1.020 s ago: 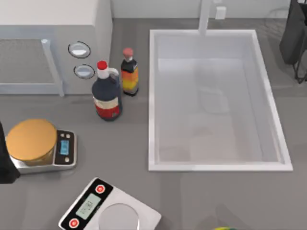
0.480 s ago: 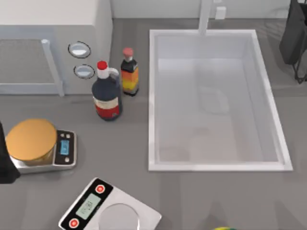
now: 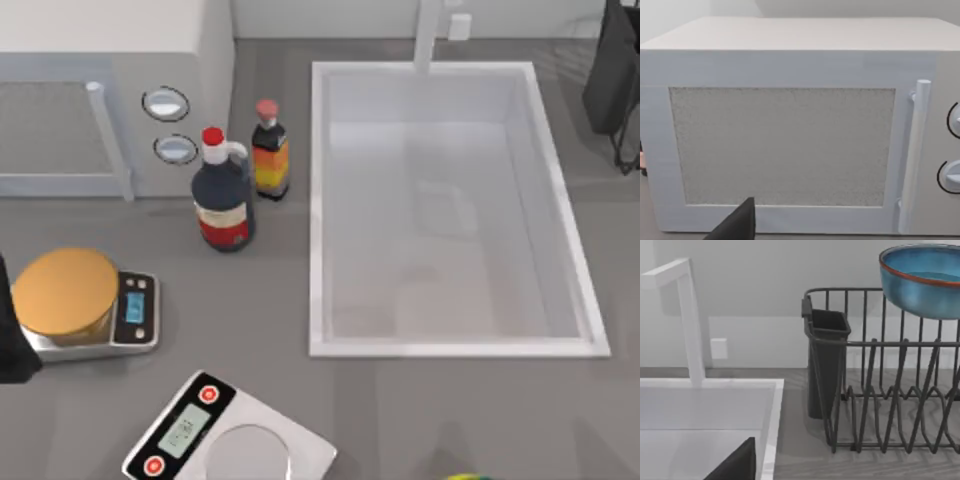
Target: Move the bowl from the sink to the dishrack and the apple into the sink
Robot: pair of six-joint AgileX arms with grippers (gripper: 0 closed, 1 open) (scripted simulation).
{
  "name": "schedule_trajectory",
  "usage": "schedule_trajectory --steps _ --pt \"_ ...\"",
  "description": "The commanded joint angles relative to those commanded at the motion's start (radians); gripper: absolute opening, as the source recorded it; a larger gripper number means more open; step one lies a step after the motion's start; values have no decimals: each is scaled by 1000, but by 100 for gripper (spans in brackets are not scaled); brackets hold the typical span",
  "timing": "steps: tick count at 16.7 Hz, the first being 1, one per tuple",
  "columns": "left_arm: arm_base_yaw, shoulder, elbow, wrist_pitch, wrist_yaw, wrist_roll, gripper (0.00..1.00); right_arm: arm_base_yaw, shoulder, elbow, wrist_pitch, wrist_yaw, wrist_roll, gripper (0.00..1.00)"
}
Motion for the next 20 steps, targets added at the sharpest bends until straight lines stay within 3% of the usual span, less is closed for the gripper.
schedule_trajectory --steps 20 --pt "0 0 0 0 0 0 100 -14 66 59 -62 -3 -29 100"
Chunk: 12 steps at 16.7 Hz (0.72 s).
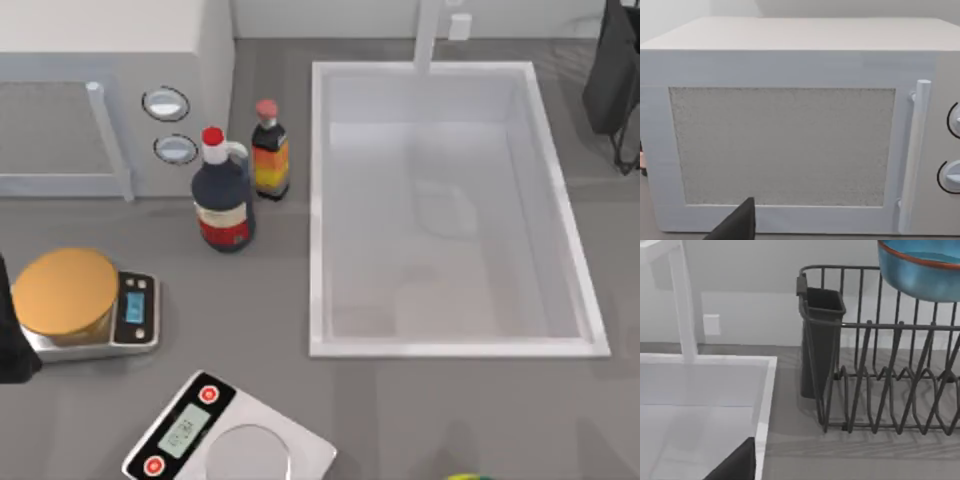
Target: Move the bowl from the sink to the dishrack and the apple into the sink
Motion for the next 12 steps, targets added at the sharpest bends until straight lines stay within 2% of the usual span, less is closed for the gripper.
schedule_trajectory --steps 4,12 --pt "0 0 0 0 0 0 100 -59 233 177 -191 3 -78 100" --pt "0 0 0 0 0 0 100 -238 968 648 -684 7 -238 100"
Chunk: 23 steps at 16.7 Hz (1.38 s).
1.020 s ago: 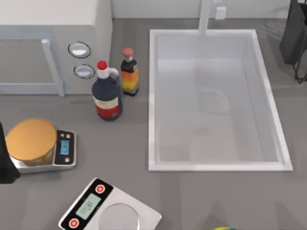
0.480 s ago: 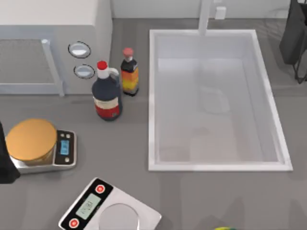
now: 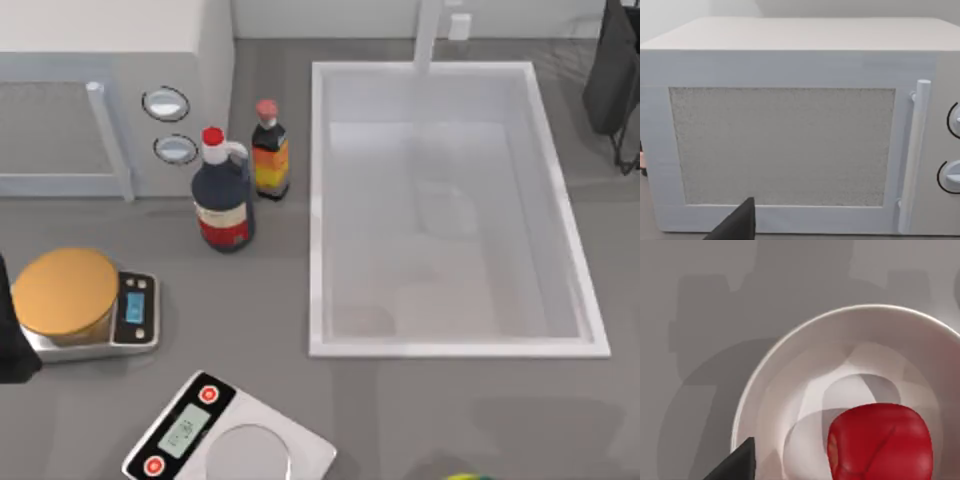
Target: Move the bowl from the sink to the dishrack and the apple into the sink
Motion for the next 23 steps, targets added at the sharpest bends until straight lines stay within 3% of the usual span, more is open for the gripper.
schedule_trajectory --steps 6,12,17,23 --pt "0 0 0 0 0 0 100 -95 383 239 -276 -7 -77 100" --pt "0 0 0 0 0 0 100 -113 442 275 -330 -5 -89 100" --pt "0 0 0 0 0 0 100 -107 483 222 -258 -8 -89 100" --pt "0 0 0 0 0 0 100 -106 582 104 45 -8 -87 100"
